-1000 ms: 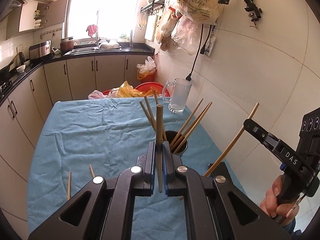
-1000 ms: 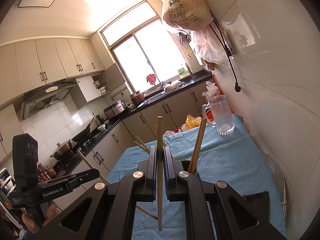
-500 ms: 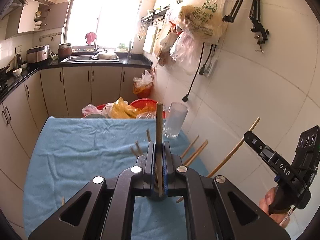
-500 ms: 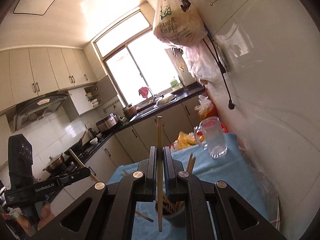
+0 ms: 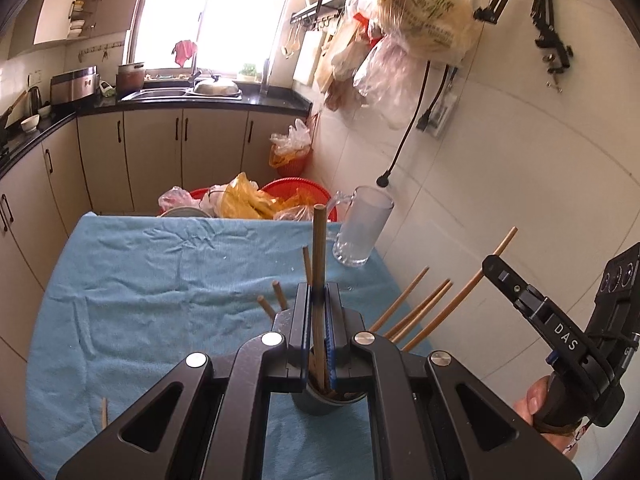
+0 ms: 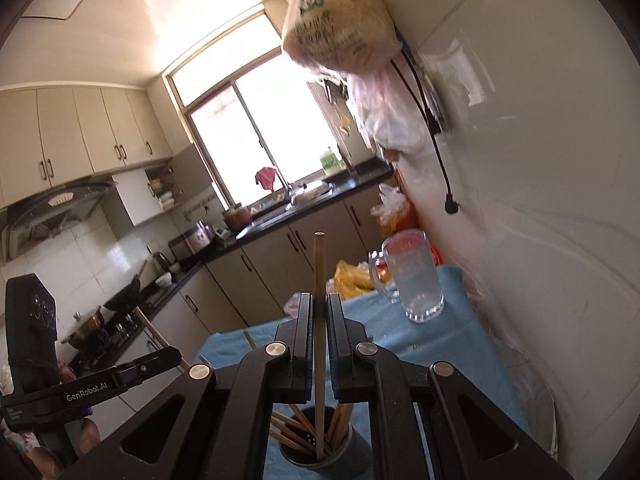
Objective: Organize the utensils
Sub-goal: 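Lower both chopsticks into the grey holder cup and open both tools, then move both open tools back over the last two loose chopsticks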
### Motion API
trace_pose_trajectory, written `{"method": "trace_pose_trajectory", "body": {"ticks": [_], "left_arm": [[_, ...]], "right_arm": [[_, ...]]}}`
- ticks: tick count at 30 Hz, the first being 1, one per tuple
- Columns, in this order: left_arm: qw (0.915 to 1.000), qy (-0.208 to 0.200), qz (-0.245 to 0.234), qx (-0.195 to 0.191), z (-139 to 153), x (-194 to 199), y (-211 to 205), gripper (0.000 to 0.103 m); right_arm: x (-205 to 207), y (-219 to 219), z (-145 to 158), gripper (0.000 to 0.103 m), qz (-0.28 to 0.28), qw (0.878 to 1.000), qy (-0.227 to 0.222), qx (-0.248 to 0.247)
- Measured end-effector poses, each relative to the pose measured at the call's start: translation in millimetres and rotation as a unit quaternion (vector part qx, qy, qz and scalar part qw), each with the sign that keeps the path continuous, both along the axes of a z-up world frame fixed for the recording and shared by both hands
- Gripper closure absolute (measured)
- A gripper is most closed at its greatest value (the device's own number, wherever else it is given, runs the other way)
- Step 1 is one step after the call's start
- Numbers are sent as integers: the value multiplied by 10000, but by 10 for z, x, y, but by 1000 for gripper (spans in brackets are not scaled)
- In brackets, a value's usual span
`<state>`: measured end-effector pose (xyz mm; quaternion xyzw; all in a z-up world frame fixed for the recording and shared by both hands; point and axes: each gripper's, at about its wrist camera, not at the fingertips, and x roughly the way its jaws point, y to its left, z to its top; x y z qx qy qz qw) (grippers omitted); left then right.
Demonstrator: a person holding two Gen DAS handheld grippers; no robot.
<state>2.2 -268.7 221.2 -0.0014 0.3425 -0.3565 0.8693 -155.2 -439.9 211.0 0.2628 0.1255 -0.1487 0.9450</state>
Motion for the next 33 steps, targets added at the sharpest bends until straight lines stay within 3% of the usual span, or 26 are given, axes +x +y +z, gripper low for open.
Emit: {"method": "trace_pose_trajectory", "body": {"ticks": [15, 19, 21, 23, 26, 28, 33], "left_arm": [[9997, -80, 2, 244, -260, 1, 10, 97], [9997, -79, 4, 215, -227, -29, 77, 90], [9997, -127, 41, 180, -197, -73, 128, 82], [9997, -165, 77, 141, -173, -120, 184, 81], [9997, -198, 149, 83, -161, -231, 352, 78], [9994, -225, 247, 56, -172, -311, 480, 70], [9985, -189, 496, 111, -327, -524, 856, 64]], "right_arm": [[54, 37, -308, 95, 110, 9987, 453, 191], [-14, 51, -257, 94, 68, 9990, 419, 159], [-67, 69, -224, 87, 52, 9992, 379, 130], [-136, 101, -188, 78, 11, 9994, 344, 97], [-254, 186, -161, 75, 13, 9995, 321, 66], [-310, 276, -184, 69, 81, 9993, 358, 58], [-333, 624, -365, 58, 309, 9972, 675, -78]]}}
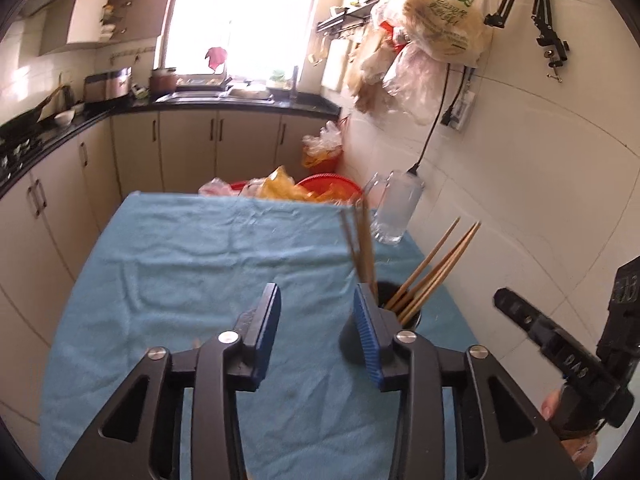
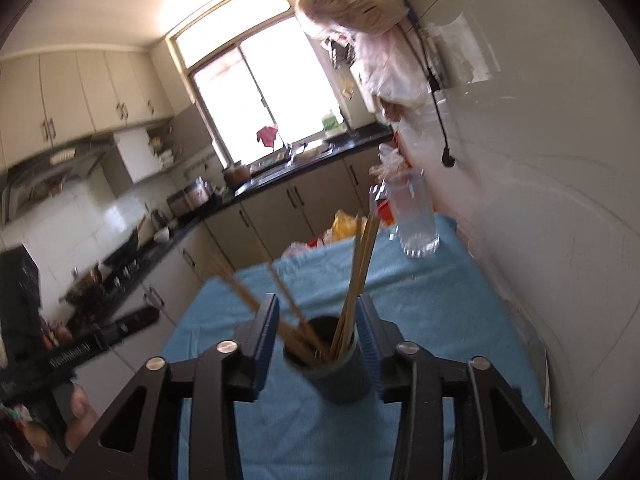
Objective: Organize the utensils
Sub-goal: 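Move both open tools back over the last two loose chopsticks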
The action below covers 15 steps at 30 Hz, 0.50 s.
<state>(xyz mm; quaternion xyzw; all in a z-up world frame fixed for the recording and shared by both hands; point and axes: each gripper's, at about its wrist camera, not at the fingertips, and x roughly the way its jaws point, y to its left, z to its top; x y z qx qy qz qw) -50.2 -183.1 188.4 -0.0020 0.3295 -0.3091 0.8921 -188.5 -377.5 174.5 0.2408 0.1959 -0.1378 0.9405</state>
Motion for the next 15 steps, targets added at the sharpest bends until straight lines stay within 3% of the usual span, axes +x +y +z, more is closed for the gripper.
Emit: {"method": "trace_pose_trajectory", "body": {"ticks": [15], "left_arm": [[9906, 846, 919, 566, -1031, -251, 1165, 62]], "right_arm": [[253, 939, -1015, 57, 647, 9873, 1449, -1]]}}
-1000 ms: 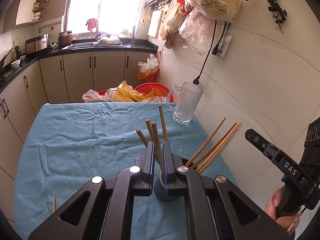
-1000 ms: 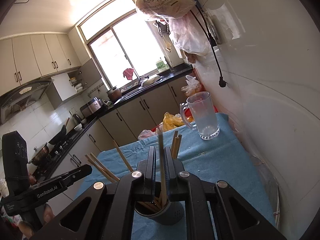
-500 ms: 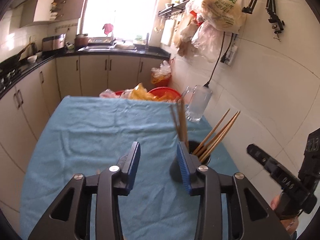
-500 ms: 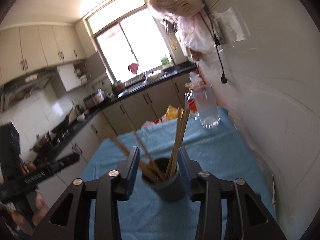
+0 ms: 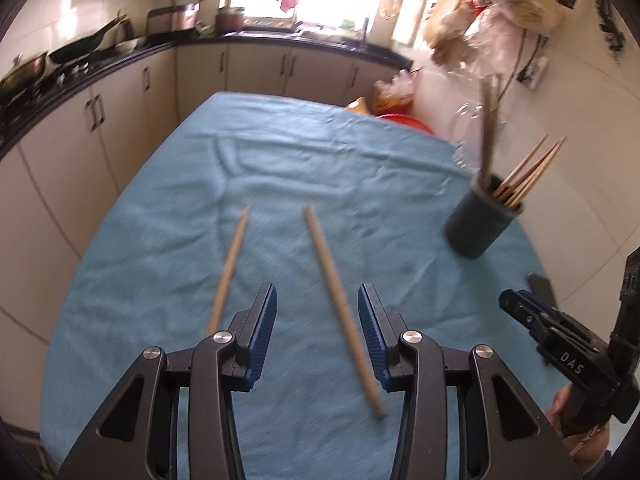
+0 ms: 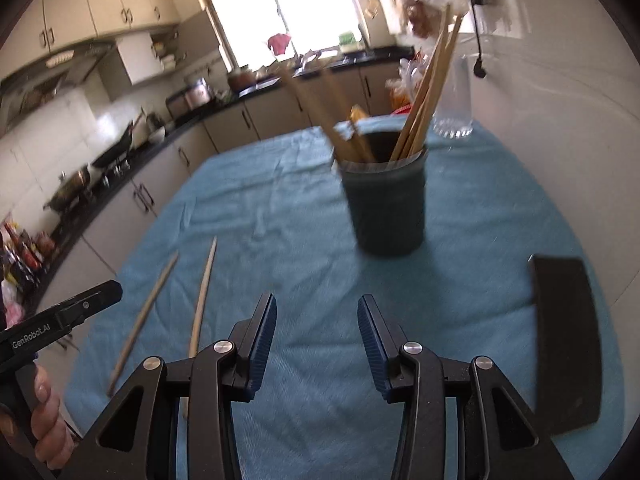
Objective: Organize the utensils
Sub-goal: 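Move both open tools back over the last two loose chopsticks, then close the right tool on one loose wooden chopstick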
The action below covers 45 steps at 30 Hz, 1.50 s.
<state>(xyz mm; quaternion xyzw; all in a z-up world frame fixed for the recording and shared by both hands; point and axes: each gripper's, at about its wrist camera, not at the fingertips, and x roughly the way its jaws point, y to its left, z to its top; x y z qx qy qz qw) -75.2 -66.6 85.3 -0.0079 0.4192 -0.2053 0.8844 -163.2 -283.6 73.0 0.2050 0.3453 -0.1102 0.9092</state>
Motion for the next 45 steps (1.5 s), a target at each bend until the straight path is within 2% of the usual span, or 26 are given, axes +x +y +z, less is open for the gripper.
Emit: {"method": "trace_pose_trajectory", "body": {"ticks": [5, 14, 21, 26, 33, 39, 42, 44, 45], "left_arm": [[9995, 11, 285, 107, -138, -17, 296, 62], [9965, 71, 824, 153, -347, 107, 730, 60], [9950, 194, 953, 211, -531, 240, 844, 59], [9953, 247, 931, 48, -590, 261, 907, 57], [9957, 285, 872, -98, -611, 280, 929, 53], [9958, 291, 851, -192, -613, 290, 938, 52], [9956, 300, 850, -263, -613, 286, 961, 52], [9955, 299, 851, -281, -615, 285, 966, 52], [9956, 297, 845, -275, -616, 285, 961, 52]], "right_arm": [[40, 178, -127, 56, 121, 9997, 215, -87], [144, 366, -165, 55, 184, 9985, 447, -267], [236, 484, -175, 54, 281, 9973, 559, -382], [362, 492, -120, 54, 424, 9967, 589, -351], [829, 427, -10, 54, 944, 9923, 710, 360], [1357, 577, -135, 55, 1326, 9834, 1040, 680], [1650, 684, -241, 60, 1495, 9778, 1244, 775], [1800, 725, -299, 63, 1491, 9767, 1387, 670], [1873, 756, -328, 69, 1492, 9762, 1447, 625]]}}
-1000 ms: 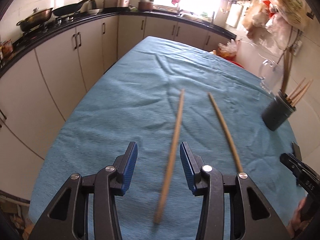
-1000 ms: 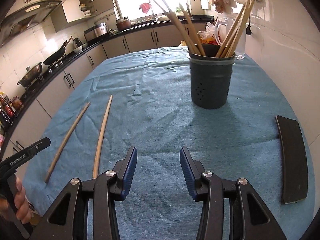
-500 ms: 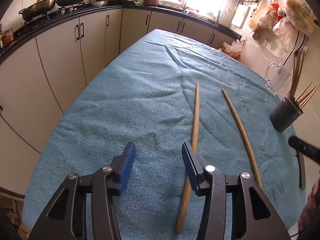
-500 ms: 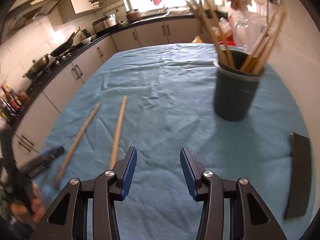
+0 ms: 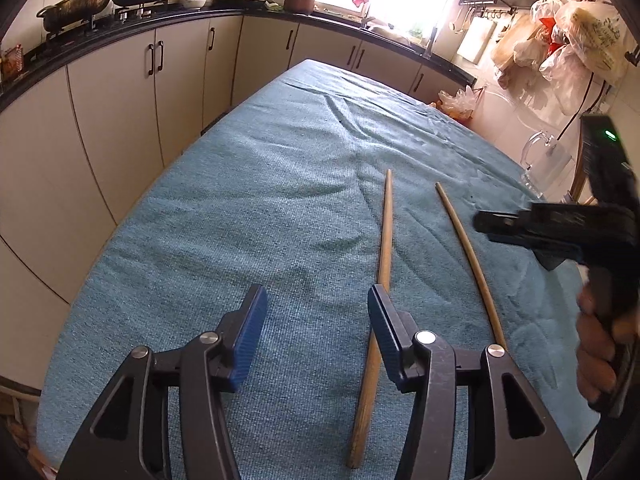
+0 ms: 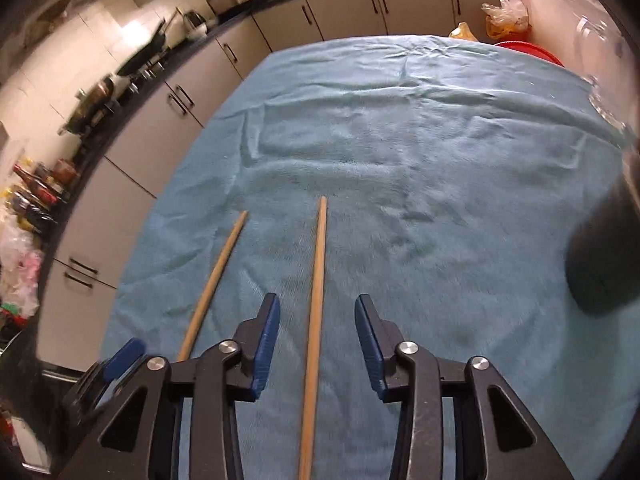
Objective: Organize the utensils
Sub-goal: 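Close the right tool on one loose wooden chopstick, then close the left tool on the other loose wooden chopstick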
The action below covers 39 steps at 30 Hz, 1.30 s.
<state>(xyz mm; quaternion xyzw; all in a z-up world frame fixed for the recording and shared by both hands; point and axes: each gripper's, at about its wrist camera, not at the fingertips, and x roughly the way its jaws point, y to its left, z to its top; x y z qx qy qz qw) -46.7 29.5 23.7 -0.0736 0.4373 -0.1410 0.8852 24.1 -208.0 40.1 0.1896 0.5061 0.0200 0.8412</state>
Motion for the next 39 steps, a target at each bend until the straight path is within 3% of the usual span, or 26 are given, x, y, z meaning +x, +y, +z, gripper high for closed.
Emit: {"method": "trace_pose_trajectory", "body": {"ticks": [8, 13, 17, 24, 27, 31, 38, 39], "left_arm": [[10000, -2, -23, -86, -5, 10, 7, 52], [10000, -3, -27, -80, -4, -1, 0, 52], [9995, 53, -277, -125, 44, -10, -55, 52], [9953, 278, -835, 400, 183, 224, -475, 52], [9909, 514, -945, 809, 174, 493, -689, 52], [9844, 884, -1034, 1119, 88, 778, -884, 74], [9764, 944, -1056, 1629, 34, 1003, -1118, 86], [9757, 887, -1006, 1733, 30, 991, -1143, 93]], "right_arm": [[332, 114, -148, 77, 27, 9982, 372, -468], [318, 208, -152, 95, 215, 9964, 357, -742], [205, 145, -156, 96, 162, 9983, 284, -492], [-119, 48, -63, 96, 86, 9996, 1, -257], [-214, -3, -25, 96, 56, 9998, -73, -176], [-280, -60, 18, 96, 33, 9998, -166, -47], [-382, -167, 72, 96, -20, 9995, -286, 96], [-382, -180, 70, 96, -41, 9995, -289, 126]]}}
